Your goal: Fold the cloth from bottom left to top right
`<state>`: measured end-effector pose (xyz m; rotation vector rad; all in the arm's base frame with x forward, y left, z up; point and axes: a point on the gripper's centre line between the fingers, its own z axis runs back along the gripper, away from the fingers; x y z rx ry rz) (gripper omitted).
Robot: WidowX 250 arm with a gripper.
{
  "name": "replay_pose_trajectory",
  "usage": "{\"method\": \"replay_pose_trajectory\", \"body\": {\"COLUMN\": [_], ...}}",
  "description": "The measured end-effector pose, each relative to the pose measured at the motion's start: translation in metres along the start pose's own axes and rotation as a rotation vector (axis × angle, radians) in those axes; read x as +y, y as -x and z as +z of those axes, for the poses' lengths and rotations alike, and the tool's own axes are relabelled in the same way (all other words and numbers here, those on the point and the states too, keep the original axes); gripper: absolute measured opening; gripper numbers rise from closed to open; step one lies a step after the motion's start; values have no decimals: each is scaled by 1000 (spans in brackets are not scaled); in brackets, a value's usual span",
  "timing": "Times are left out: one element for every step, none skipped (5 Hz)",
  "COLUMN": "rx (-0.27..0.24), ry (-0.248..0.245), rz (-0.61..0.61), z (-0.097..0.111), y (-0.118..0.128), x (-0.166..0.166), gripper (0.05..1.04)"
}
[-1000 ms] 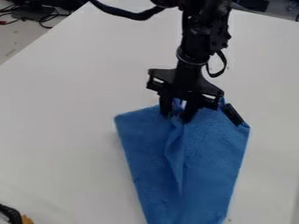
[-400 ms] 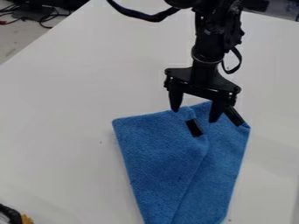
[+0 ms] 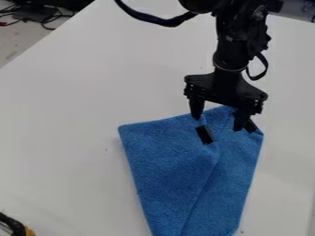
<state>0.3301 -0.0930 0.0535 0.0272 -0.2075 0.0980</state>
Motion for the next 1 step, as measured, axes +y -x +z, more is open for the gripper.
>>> {"method": "replay_pose_trajectory", "body": {"rx": [10], "ry": [22], "rz": [-27], "z": [0], "y": [3], "x": [-3], "gripper": [1001]}}
